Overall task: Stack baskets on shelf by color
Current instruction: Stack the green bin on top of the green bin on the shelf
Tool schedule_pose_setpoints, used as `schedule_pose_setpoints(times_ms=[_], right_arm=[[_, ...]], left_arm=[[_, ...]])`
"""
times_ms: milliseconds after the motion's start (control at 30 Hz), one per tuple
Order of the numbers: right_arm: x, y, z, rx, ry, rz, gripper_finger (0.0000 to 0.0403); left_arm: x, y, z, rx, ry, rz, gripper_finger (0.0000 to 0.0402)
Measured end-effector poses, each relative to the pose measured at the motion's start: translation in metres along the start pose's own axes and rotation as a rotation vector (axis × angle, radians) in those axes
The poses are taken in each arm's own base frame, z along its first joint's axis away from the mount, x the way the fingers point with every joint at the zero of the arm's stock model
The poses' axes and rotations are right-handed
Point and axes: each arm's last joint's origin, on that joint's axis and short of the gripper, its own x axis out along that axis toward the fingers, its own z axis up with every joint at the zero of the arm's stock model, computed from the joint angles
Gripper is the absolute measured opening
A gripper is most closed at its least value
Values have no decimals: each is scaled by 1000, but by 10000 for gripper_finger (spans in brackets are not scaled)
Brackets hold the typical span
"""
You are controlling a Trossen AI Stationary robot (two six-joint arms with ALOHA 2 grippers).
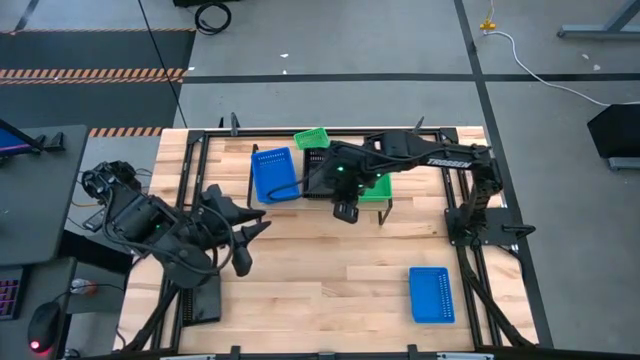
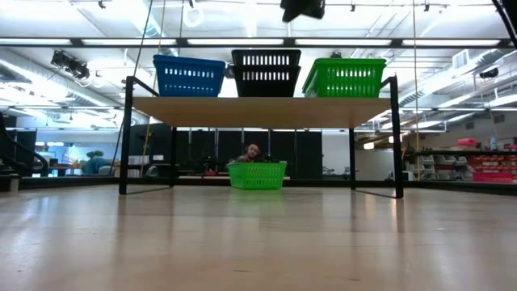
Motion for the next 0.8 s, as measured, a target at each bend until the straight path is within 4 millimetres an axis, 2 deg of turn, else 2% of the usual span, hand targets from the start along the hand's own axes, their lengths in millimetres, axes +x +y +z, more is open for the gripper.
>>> schedule_pose_setpoints(times_ms=[300,533,800], right_arm=[[-28,19,-12,101,-55,39,146],[-28,26,-15,151,-45,48,145],[-28,23,-13,269,-51,49,144]], left_arm=[[0,1,-3,46,42,-15,118],[3,4,-2,75,53,2,118],[2,8,-9,146,149,-12,118]])
